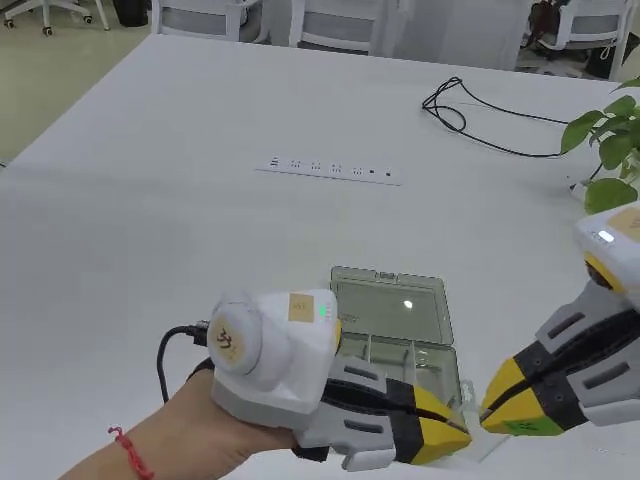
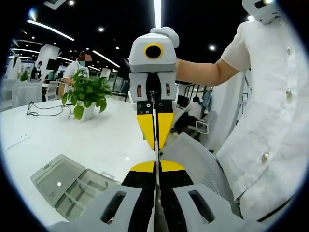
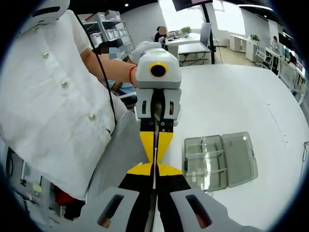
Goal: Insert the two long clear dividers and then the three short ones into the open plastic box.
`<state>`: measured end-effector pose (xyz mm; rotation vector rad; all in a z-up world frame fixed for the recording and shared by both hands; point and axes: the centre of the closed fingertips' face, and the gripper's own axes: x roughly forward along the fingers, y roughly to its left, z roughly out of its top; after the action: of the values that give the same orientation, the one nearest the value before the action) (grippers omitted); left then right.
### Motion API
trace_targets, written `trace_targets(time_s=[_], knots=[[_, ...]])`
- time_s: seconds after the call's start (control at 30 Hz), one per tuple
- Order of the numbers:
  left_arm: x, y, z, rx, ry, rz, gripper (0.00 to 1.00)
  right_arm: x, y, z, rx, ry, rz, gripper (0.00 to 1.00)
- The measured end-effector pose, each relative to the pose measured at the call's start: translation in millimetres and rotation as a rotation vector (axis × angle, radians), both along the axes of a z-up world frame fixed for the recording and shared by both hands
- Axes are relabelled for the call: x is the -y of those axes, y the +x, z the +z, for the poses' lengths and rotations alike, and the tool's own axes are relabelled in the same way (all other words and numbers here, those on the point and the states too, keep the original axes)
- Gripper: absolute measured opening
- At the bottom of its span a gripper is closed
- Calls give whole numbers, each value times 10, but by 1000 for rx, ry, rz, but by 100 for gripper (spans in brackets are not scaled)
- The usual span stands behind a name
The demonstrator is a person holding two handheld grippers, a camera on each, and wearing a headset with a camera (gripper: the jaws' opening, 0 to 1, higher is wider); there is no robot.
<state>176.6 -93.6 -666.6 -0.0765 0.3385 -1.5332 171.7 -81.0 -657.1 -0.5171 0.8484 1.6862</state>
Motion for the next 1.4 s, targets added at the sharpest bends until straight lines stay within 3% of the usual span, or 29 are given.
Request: trace_targets(time_s=[0.33,0.93,1.23,1.4], knots=[[-55,13,-80,14,29,21,0,-22,39,-13,18,-4,1,3],[-332,125,-237,1,74,129,18,-41,259,10,76,-4,-24,3],[-506,195,-335,-2,99,193,35,-58,474,-34,113,-14,-55,3],[-604,259,-414,6,117,233,50,-112,605,-125,141,-32,-67,3]])
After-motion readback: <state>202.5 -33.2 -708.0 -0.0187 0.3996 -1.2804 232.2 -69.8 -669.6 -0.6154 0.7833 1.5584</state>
